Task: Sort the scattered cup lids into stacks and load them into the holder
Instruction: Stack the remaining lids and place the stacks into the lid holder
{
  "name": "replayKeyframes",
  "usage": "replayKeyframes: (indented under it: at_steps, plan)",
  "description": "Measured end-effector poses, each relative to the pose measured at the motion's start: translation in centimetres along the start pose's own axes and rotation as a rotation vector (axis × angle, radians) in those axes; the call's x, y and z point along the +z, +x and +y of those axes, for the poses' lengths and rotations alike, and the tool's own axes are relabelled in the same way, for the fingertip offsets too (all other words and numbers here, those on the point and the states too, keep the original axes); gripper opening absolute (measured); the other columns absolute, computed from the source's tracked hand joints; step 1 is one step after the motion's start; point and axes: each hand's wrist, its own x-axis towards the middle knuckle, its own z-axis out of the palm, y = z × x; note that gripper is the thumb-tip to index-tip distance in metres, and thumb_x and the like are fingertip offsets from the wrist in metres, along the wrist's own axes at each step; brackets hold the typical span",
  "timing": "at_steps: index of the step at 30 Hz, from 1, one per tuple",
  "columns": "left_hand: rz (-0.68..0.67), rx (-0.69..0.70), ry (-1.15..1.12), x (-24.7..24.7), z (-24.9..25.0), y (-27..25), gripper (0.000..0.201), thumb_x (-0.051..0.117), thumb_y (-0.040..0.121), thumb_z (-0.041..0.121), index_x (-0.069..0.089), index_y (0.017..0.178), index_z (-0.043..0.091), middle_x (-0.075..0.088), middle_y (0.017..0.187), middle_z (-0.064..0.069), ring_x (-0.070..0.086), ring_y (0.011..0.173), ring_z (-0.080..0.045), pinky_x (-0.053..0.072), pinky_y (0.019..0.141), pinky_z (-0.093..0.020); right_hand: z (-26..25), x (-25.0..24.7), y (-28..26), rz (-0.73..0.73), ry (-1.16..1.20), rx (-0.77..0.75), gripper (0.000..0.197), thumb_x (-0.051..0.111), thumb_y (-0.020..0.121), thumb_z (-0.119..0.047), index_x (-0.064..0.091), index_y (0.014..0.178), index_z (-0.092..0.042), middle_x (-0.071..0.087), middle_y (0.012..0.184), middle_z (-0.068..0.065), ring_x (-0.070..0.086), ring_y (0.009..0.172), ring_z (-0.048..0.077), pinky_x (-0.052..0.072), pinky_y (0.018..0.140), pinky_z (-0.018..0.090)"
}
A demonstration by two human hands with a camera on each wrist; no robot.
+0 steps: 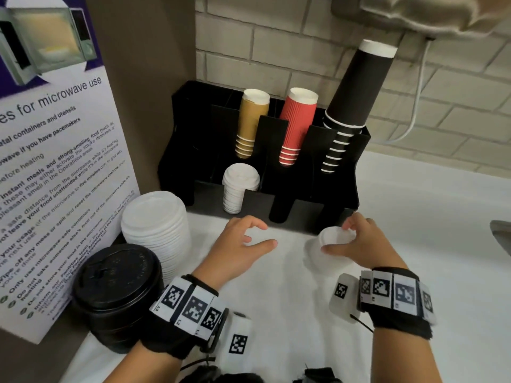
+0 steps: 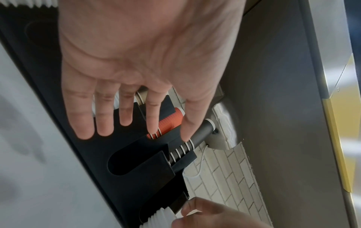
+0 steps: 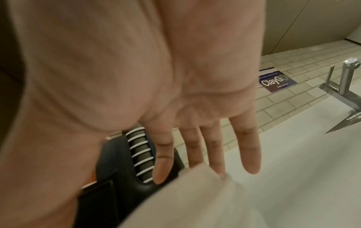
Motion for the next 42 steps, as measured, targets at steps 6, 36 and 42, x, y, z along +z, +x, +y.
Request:
replayKeyframes:
  at_steps: [6, 36, 42]
  plan:
    - [0.001, -0.001, 0.002, -0.3, 0.0, 0.2, 0.026, 0.07, 0.086, 0.033, 0.059, 0.11, 0.029, 0.045, 0.124, 0.009, 0.053, 0.108, -0.008, 0.045, 0.082, -0.021, -0.4, 1.2, 0.2, -0.03, -0.041, -0.025, 0.063, 0.088, 0.058, -0.026, 0.043, 0.102, -0.021, 0.04, 0.108, 0.001, 0.047, 0.096, 0.024, 0.038, 0.074, 0.029]
    - [-0.003, 0.281, -0.474, 0.7, 0.0, 0.2, 0.083, 0.084, 0.064, 0.02, 0.045, 0.136, 0.033, 0.055, 0.131, 0.003, 0.063, 0.111, -0.014, 0.056, 0.08, -0.026, -8.4, 1.1, -2.0, -0.468, 0.696, -0.504, 0.048, 0.068, 0.079, -0.047, 0.054, 0.125, -0.04, 0.069, 0.11, 0.005, 0.068, 0.099, 0.025, 0.053, 0.089, 0.052]
    - [-0.01, 0.258, -0.46, 0.6, -0.3, 0.2, 0.089, 0.086, 0.062, 0.018, 0.044, 0.138, 0.038, 0.053, 0.132, 0.012, 0.063, 0.112, -0.011, 0.056, 0.08, -0.026, -7.9, 1.3, -1.6, -0.489, 0.65, -0.541, 0.058, 0.08, 0.071, -0.028, 0.054, 0.123, -0.039, 0.067, 0.113, -0.007, 0.066, 0.105, 0.014, 0.056, 0.083, 0.029]
